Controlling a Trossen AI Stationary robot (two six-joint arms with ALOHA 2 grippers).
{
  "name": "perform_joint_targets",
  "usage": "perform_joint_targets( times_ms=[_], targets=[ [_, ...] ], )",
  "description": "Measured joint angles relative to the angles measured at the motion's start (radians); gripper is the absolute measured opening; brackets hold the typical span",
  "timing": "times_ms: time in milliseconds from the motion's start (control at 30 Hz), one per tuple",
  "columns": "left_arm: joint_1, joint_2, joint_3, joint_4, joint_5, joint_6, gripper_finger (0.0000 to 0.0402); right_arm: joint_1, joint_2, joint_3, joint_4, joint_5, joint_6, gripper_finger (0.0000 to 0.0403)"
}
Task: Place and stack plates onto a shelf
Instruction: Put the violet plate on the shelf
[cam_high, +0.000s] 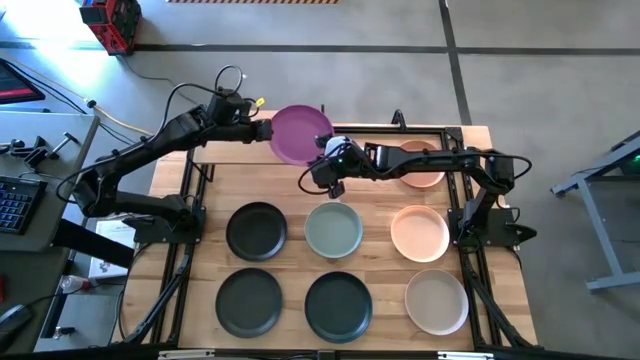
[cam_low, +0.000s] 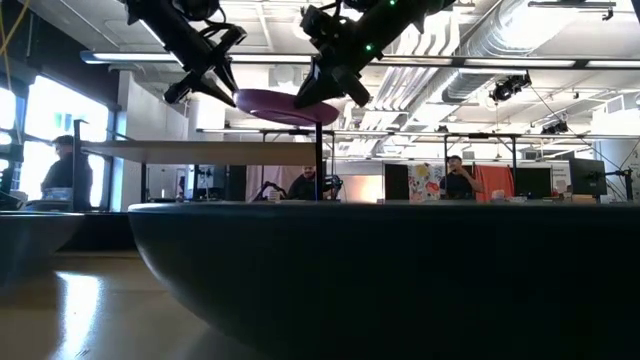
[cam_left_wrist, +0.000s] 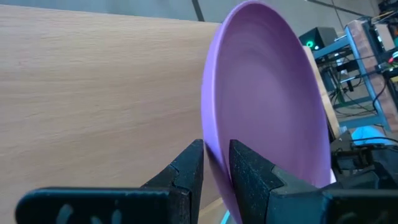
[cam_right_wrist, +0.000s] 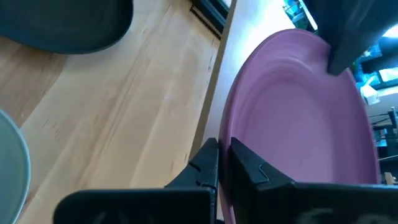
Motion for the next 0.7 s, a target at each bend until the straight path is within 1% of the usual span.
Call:
perform_joint_targets(
  times_ms=[200,300,500,600,700],
  targets=[
    [0.0,0.006,0.0,0.0,-0.009,0.042,0.0062,0.0,0.0,0.0,0.007,0.0,0.011,0.0],
    [0.0,0.006,0.0,0.0,-0.013,0.069,0.005,0.0,0.0,0.0,0.005,0.0,0.017,0.0],
    [-0.007,0.006,0.0,0.003,-0.024,0.112,0.0009,0.002,0.0,0.0,0.008,-0.005,0.017,0.0],
    [-0.012,0.006,0.0,0.004,-0.036,0.12,0.0006,0.005,0.0,0.0,0.022,-0.001,0.016,0.0],
    [-0.013,0.006,0.0,0.004,-0.037,0.123,0.0006,0.016,0.0,0.0,0.032,0.039,0.015,0.0]
  ],
)
